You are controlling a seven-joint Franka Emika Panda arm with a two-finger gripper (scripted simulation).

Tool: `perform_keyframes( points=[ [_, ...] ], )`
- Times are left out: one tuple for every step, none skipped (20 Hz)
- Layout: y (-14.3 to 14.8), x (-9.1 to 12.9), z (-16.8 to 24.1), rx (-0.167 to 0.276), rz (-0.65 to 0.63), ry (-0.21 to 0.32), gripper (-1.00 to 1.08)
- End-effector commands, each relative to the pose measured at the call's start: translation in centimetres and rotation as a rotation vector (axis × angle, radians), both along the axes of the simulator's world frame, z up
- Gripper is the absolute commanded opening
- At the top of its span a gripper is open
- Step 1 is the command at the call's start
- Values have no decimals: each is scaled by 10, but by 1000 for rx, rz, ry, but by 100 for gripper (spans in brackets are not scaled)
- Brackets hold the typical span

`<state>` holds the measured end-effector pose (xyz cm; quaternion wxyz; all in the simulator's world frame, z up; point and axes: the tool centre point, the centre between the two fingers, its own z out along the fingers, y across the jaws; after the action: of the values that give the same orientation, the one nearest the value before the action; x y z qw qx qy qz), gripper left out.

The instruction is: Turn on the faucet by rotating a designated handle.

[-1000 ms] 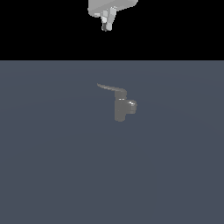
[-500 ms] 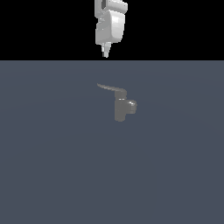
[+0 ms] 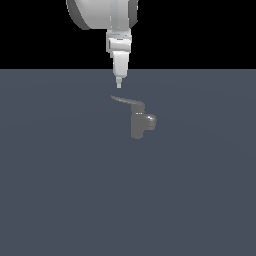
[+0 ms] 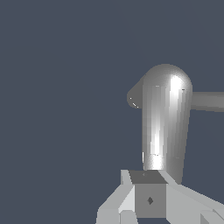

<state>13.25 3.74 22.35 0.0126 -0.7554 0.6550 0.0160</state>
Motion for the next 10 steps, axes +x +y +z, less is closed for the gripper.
perform_keyframes(
  points=[
    [2, 8, -16, -13, -44, -2, -100],
    [3, 10, -21, -17, -58, -2, -100],
    [4, 12, -26, -21, -71, -2, -100],
    [4, 14, -31, -25, -82, -3, -100],
    [5, 16, -35, -28, -92, -3, -100],
    [6, 17, -39, -31, -101, -3, -100],
    [6, 18, -42, -33, -109, -4, -100],
    [6, 19, -44, -36, -115, -4, -100],
    [7, 20, -46, -37, -121, -4, -100],
    [7, 21, -48, -39, -125, -5, -100]
  ],
)
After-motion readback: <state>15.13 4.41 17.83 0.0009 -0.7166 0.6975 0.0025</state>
